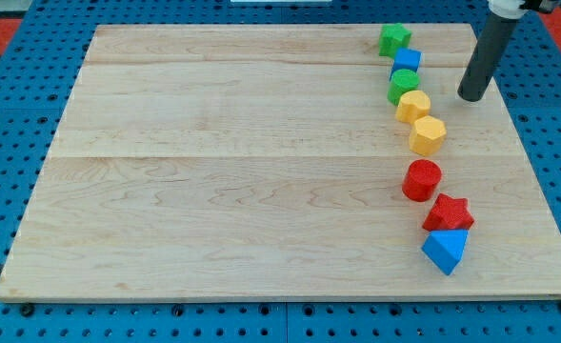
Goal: Move the yellow heart diagonal to the yellow hexagon
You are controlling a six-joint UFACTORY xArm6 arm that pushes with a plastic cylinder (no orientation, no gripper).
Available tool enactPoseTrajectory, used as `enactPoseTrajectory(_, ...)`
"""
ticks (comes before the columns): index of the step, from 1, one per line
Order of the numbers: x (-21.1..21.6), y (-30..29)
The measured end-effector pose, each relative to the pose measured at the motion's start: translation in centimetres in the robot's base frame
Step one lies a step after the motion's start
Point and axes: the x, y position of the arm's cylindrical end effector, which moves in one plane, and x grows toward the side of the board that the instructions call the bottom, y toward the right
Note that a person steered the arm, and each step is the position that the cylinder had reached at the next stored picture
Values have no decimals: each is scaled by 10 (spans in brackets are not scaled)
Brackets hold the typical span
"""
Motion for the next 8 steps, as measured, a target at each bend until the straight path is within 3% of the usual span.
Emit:
enactPoseTrajectory(3, 0, -1)
enactPoseTrajectory(4, 27, -11)
enactPoseTrajectory(6, 6, -54)
enactPoseTrajectory(8, 58, -179)
